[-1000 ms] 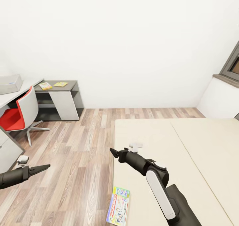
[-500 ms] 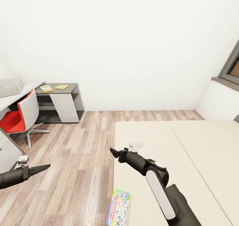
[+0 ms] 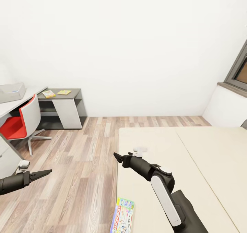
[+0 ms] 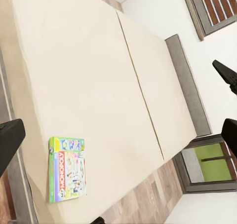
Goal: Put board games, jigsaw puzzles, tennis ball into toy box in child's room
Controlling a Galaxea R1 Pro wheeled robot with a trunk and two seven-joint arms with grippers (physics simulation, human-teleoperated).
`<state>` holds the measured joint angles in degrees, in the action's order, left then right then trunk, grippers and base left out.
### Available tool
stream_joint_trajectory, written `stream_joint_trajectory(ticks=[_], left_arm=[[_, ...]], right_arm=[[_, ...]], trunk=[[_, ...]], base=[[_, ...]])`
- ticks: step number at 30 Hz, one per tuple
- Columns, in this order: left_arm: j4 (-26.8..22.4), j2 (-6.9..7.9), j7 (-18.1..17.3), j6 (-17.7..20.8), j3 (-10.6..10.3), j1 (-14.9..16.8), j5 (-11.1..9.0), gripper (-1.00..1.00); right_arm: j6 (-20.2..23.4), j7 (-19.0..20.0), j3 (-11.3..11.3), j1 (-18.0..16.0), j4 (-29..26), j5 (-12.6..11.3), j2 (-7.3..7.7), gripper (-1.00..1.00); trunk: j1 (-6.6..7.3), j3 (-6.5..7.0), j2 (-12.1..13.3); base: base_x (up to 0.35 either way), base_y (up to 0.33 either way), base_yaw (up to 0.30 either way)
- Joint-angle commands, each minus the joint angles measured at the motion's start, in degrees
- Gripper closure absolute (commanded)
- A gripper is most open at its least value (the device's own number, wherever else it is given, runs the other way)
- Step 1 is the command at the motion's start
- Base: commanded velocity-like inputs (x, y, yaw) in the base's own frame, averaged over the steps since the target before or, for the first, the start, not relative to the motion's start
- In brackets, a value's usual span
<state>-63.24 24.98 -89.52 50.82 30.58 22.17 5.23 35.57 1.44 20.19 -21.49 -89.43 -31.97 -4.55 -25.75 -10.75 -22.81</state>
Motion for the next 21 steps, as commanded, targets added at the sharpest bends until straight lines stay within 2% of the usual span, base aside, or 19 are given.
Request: stream_joint_trajectory(ticks=[1, 21], left_arm=[[0.0, -0.02, -0.5, 0.6, 0.1, 0.1, 0.5, -1.0], [0.0, 0.24, -0.5, 0.6, 0.1, 0.1, 0.5, -1.0]], right_arm=[[0.3, 0.1, -0.1, 0.0, 0.0, 0.1, -0.02, -1.0], [0.3, 0.1, -0.1, 0.0, 0.0, 0.1, -0.02, -1.0]], trunk=[[-0.04, -0.02, -0.1], [-0.04, 1.89, -0.1]], base=[[0.0, 0.0, 0.0], [0.0, 0.0, 0.0]])
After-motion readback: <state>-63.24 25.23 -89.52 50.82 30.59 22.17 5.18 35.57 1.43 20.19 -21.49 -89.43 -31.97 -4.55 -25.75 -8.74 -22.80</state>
